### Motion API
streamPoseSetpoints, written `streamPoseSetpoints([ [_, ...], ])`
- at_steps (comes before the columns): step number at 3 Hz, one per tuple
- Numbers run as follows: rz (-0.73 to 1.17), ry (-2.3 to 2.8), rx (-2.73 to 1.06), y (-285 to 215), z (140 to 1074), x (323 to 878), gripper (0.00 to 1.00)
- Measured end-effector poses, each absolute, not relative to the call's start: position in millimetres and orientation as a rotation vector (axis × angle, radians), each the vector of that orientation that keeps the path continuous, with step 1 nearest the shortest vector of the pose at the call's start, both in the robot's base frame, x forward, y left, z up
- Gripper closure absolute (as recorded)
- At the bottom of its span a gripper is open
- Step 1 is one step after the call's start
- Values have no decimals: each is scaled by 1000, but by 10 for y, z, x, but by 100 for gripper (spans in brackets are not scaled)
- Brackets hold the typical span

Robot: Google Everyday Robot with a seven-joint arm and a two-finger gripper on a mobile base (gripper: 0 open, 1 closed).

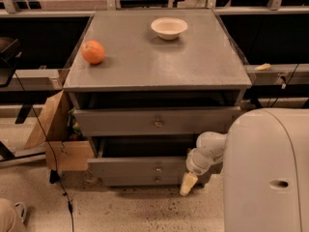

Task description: Open middle drawer

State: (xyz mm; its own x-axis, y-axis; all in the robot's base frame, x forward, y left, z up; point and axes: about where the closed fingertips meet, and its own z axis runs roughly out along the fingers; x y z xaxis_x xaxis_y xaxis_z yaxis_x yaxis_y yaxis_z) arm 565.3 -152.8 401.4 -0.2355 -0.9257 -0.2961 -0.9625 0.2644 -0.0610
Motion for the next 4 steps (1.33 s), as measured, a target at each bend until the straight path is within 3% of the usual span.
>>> streamPoseSetpoints([
  [1, 194, 2266, -1744, -1519, 4022, 5674, 16],
  [4, 194, 2266, -1744, -1508, 4175, 5795, 86],
])
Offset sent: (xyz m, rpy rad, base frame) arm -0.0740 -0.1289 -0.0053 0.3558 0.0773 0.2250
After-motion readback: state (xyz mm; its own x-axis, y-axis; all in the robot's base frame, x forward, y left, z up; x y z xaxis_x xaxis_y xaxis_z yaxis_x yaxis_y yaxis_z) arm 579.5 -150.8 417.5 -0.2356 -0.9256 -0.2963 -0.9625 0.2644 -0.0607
